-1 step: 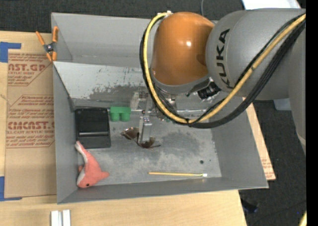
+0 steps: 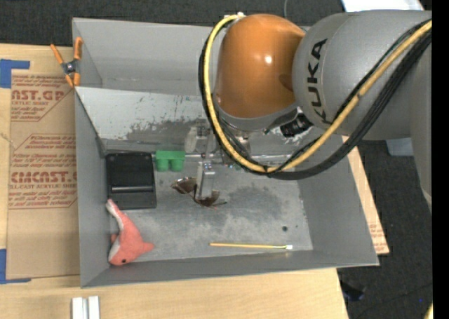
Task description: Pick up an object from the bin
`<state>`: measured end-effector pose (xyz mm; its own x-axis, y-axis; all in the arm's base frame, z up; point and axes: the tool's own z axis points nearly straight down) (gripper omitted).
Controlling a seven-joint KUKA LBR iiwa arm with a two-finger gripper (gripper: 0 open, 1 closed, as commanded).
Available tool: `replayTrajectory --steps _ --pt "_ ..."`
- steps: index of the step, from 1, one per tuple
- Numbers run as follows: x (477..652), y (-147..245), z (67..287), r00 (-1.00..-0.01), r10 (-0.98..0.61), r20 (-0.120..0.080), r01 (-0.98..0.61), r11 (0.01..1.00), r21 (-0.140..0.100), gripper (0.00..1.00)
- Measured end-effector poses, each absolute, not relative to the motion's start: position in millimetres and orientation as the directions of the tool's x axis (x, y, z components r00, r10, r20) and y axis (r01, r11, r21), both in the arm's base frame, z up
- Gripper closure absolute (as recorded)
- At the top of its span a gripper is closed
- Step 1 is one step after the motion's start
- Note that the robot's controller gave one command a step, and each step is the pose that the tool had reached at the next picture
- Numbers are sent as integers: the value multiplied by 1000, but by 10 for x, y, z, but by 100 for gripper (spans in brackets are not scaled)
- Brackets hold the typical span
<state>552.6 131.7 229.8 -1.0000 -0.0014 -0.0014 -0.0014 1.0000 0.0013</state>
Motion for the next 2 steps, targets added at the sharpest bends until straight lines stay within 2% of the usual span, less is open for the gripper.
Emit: replayTrajectory --steps 1,2 --pt "5632 1346 1720 -999 -43 -8 -43 999 2 0" --pt "5631 1344 1125 -999 -37 0 -37 999 2 0"
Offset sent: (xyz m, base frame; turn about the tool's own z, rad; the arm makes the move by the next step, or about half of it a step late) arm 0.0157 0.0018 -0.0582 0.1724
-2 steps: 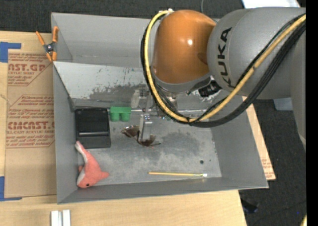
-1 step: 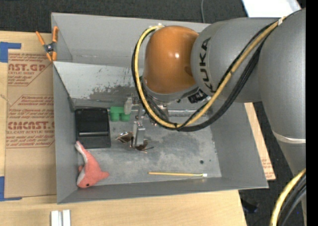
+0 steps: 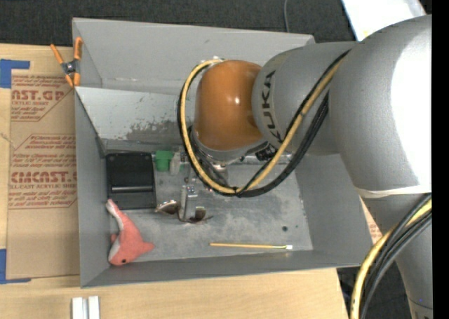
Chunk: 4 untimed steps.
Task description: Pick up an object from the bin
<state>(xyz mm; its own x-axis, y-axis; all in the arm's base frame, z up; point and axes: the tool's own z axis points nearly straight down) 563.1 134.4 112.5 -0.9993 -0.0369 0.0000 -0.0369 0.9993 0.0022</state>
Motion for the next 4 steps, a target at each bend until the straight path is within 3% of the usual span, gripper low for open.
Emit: replayTrajectory --steps 1,2,3,4 --pt "5708 1124 1220 -981 -196 -2 -196 981 1 0" --pt "5788 1221 1279 -987 -163 -3 -163 987 3 0" --pt "5677 998 1322 -956 -295 -5 -295 956 1 0" --pt "5589 626 1389 -950 -314 -6 -314 950 4 0"
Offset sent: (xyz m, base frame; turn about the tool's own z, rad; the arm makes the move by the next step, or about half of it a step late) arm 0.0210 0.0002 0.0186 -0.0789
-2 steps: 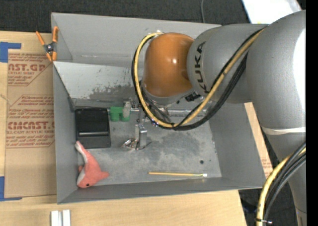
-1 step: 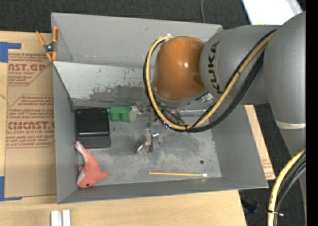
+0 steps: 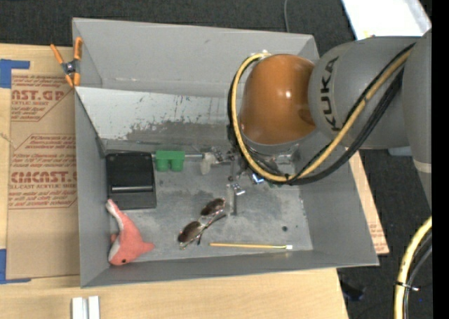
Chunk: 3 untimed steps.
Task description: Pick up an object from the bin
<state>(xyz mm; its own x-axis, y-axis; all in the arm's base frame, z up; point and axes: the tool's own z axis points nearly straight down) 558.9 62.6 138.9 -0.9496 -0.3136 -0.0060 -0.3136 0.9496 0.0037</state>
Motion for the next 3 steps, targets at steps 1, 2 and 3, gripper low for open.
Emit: replayTrajectory --steps 1,2,3 --pt "5517 1191 1445 -940 -342 -9 -342 940 3 0" --pt "5409 751 791 -922 -388 -12 -388 922 0 0" --pt "5132 1191 809 -859 -511 -25 -511 860 3 100"
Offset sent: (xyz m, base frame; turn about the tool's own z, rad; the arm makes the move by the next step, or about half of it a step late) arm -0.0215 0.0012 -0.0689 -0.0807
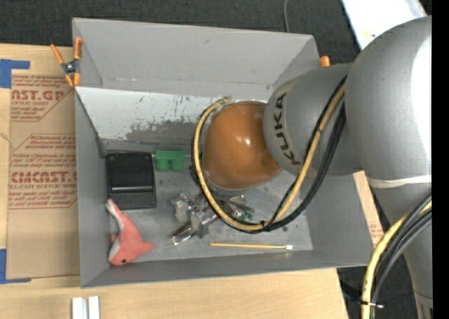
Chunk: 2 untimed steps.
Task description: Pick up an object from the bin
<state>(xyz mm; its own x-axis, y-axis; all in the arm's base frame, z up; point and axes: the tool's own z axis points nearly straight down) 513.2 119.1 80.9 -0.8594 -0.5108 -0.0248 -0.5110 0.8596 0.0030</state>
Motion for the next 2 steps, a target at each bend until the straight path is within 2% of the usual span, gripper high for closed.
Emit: replayTrajectory --steps 2 --pt "5132 1189 809 -860 -510 -25 -510 860 3 100"
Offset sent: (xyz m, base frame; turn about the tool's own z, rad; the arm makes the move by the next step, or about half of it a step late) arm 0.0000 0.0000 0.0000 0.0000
